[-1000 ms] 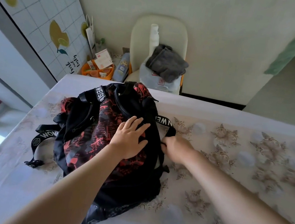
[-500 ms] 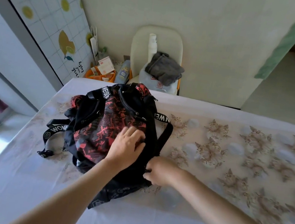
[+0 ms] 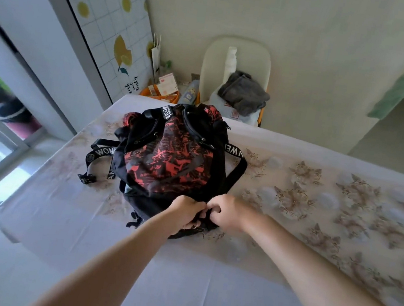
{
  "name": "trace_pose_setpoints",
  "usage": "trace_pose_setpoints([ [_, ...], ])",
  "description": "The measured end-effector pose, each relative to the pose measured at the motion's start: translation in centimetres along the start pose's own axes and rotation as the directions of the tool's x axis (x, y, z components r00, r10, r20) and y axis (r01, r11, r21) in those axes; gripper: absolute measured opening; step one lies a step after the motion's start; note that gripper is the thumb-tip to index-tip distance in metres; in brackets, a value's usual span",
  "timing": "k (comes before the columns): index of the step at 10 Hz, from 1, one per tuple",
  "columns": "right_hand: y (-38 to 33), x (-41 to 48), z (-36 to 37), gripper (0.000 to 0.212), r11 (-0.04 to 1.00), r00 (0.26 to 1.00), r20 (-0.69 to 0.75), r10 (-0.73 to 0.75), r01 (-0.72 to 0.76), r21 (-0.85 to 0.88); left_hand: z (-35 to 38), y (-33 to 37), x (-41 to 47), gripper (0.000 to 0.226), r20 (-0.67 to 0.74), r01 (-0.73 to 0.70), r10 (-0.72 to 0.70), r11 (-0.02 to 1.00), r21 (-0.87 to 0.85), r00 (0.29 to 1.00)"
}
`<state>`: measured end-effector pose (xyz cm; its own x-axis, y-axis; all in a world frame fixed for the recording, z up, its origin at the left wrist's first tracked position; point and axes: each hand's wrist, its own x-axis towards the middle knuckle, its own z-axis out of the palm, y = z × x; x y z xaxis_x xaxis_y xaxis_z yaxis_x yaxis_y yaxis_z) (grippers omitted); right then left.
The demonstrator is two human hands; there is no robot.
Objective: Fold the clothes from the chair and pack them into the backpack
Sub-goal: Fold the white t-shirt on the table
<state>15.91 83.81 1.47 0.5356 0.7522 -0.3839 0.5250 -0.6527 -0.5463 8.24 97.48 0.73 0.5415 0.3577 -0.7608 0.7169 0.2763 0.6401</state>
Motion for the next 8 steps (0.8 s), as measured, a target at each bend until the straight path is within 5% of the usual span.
trace_pose_setpoints([
  [1, 2.0, 0.6, 0.5, 0.030, 0.986, 0.953, -0.281, -0.113, 0.071, -0.154, 0.3, -0.4, -1.3, 0.040, 0.285, -0.334, 0.208, 0.262, 0.906, 0.936],
  [2, 2.0, 1.8, 1.9, 0.042, 0.925, 0.915, -0.282, -0.288, 0.191, -0.328, 0.0, -0.4, -0.3, 0.047, 0.306, -0.334, 0.238, 0.086, 0.939, 0.922],
  [3, 1.2, 3.3, 2.7, 0.035, 0.864, 0.906, -0.290, -0.309, 0.140, -0.483, 0.2, -0.5, -0.9, 0.047, 0.130, -0.272, 0.324, 0.446, 0.853, 0.937],
  [5, 1.7, 3.8, 1.6, 0.030, 0.794, 0.864, -0.311, -0.395, 0.151, -0.588, -8.3, -1.8, -1.8, 0.033, 0.117, -0.260, 0.304, 0.486, 0.834, 0.945],
  [6, -1.0, 3.6, 1.5, 0.013, 0.772, 0.921, -0.236, -0.311, 0.100, -0.628, -13.3, -2.0, -1.8, 0.023, 0.100, -0.257, 0.342, 0.451, 0.855, 0.934],
  [7, -5.6, 4.0, 2.0, 0.024, 0.789, 0.918, -0.239, -0.318, 0.116, -0.603, -15.2, -1.7, -1.9, 0.034, 0.108, -0.280, 0.397, 0.408, 0.869, 0.912],
  [8, -9.3, 5.2, 3.5, 0.041, 0.778, 0.852, -0.222, -0.474, 0.287, -0.560, -15.2, -1.3, -2.0, 0.035, 0.160, -0.321, 0.369, 0.432, 0.843, 0.916],
])
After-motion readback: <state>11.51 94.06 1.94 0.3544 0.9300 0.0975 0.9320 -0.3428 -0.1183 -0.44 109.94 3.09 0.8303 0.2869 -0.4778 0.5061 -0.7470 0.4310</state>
